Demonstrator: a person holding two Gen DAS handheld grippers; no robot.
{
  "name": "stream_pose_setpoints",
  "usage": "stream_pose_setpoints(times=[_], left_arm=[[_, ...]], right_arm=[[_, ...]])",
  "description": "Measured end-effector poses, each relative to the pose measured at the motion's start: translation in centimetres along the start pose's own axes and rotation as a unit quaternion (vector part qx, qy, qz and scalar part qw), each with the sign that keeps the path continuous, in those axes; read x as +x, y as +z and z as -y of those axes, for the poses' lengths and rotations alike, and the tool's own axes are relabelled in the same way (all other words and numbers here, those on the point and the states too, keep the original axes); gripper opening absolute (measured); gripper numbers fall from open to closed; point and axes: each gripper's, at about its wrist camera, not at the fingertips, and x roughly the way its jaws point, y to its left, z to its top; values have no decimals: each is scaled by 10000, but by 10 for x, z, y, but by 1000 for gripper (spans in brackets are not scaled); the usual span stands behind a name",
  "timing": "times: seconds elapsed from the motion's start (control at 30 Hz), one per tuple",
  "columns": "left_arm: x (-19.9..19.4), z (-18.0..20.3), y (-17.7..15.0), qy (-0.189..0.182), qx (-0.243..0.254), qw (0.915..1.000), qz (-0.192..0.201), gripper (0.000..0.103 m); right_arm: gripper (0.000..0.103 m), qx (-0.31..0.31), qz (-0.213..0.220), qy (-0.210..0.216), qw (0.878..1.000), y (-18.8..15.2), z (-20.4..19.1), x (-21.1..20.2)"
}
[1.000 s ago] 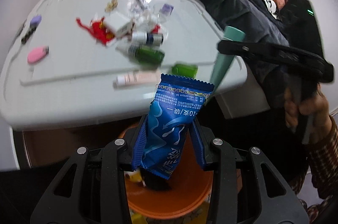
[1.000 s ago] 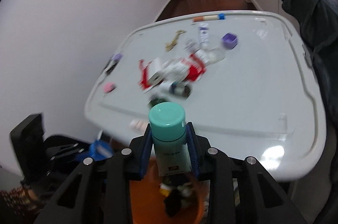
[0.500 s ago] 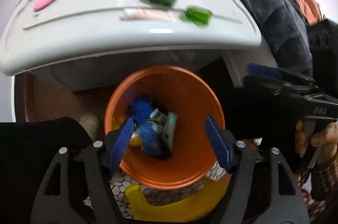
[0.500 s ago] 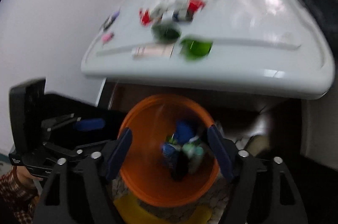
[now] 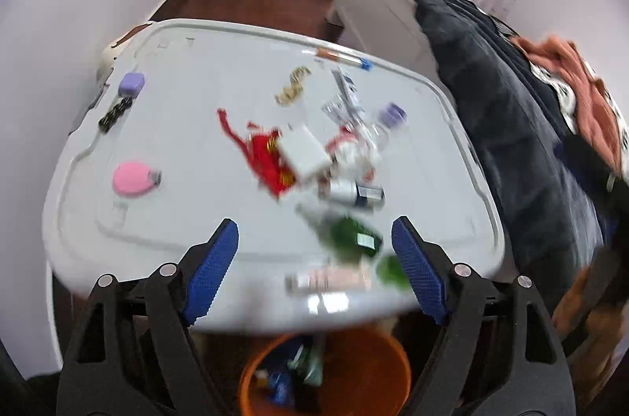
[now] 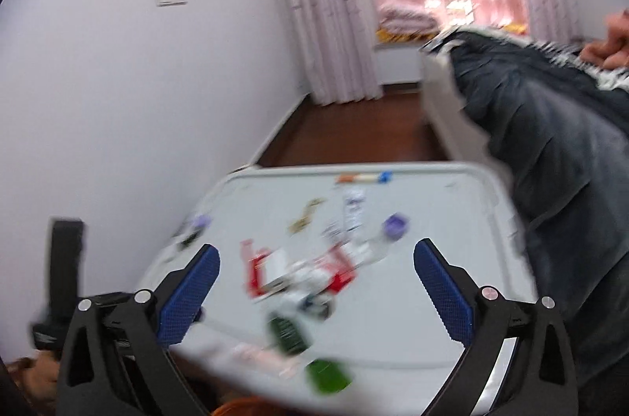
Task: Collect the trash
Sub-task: 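Grasp the white charger block with the left tool while the right tool grasps the white tissue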
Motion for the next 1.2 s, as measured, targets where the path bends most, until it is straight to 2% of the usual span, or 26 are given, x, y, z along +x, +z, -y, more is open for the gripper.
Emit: stream_pose_setpoints(times=[0.1,0.17,0.2,0.33,0.4,0.47,0.53,0.6,0.63,0.67,0.77,0.97,1.13,1.2], left_arm=[[28,5,16,186,-91,9997,-90,79],[51,9,22,346,-178,9991,-185,79],[57,8,24,385,-221,9988,-216,78],[87,5,37,550,-687,9958,-243,78],[99,6,42,603,-818,9945,-260,78],[113,11,47,716,-766,9940,-298,78],[123,12,50,847,-707,9933,-352,78],[134,8,49,884,-735,9922,-475,67],[137,6,48,843,-722,9925,-518,52],[138,5,48,777,-652,9937,-481,46],[125,4,47,668,-456,9961,-355,42],[71,3,45,443,-73,9990,65,41],[31,6,21,380,376,9976,446,41],[26,3,14,334,402,9973,516,41]], right_arm=[[98,102,3,-133,9999,-21,11,17],[98,36,-314,-263,9992,-30,15,30],[98,10,-426,-239,9988,-32,15,35],[98,-10,-405,-115,9991,-32,16,32],[98,171,-444,-16,9989,-30,20,28],[98,402,-547,114,9976,-30,27,30],[98,504,-603,57,9969,-29,29,33],[98,575,-644,17,9963,-28,33,33],[98,584,-649,0,9962,-29,34,33],[98,574,-653,-37,9962,-29,34,33],[98,497,-668,-122,9964,-30,33,35],[98,183,-828,-265,9960,-33,20,53],[98,-220,-922,-273,9951,-30,-7,84],[98,-298,-1050,-249,9937,-30,-18,106]])
